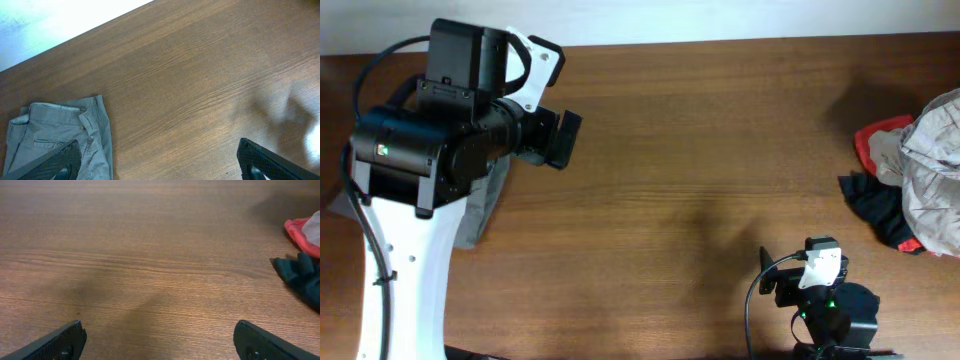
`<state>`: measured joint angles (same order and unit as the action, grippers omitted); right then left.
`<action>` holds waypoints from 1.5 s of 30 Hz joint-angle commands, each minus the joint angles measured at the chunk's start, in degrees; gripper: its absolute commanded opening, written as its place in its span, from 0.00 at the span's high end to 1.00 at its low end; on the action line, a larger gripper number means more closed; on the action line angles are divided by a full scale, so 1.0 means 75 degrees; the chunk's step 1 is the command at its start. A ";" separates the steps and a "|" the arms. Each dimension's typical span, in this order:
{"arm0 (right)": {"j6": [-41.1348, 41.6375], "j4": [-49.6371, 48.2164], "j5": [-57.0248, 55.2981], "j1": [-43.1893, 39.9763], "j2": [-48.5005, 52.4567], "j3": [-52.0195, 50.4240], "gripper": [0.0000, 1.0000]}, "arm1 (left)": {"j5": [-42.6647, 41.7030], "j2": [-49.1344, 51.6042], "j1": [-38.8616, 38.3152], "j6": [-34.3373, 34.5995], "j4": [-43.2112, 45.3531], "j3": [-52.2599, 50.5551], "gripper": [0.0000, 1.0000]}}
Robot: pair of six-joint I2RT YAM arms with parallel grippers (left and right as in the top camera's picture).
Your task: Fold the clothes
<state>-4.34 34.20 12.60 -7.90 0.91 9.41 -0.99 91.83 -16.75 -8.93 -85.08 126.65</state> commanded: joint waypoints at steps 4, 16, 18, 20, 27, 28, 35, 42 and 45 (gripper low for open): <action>0.0035 -0.0023 0.0096 -0.0050 -0.0067 -0.0055 0.01 | 0.0052 0.0023 -0.0012 0.0096 -0.0012 0.0006 0.01; 0.0035 -0.0023 0.0093 -0.0050 -0.0067 -0.0055 0.01 | 0.0052 0.0020 -0.0009 0.0093 -0.0309 0.0006 0.01; 0.0035 -0.0026 0.0096 -0.0050 -0.0067 -0.0055 0.01 | 0.0230 -0.0067 -0.0012 -0.0052 -0.0388 0.0006 0.01; 0.0035 -0.0023 0.0093 -0.0050 -0.0067 -0.0055 0.01 | 0.0309 -0.0178 0.0003 -0.0050 -0.0125 0.0003 0.01; 0.0035 -0.0026 0.0093 -0.0050 -0.0067 -0.0055 0.01 | -0.0178 -0.1037 0.0221 -0.0047 0.1766 -0.1466 0.01; 0.0035 -0.0023 0.0093 -0.0050 -0.0067 -0.0055 0.01 | -0.0219 -0.1309 0.0219 -0.0047 0.2142 -0.2043 0.01; 0.0035 -0.0023 0.0093 -0.0050 -0.0067 -0.0055 0.01 | -0.0210 -0.3378 0.0221 -0.0198 0.5555 -0.6391 0.01; 0.0035 -0.0023 0.0093 -0.0050 -0.0067 -0.0055 0.01 | -0.0213 -0.5945 0.0219 -0.0192 0.8495 -1.0835 0.01; 0.0035 -0.0023 0.0093 -0.0050 -0.0067 -0.0055 0.01 | -0.0204 -0.7169 0.0219 -0.0192 0.9483 -1.2525 0.01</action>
<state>-4.34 34.20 12.99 -7.90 0.84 9.41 -1.91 46.52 -15.29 -9.45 -18.46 43.11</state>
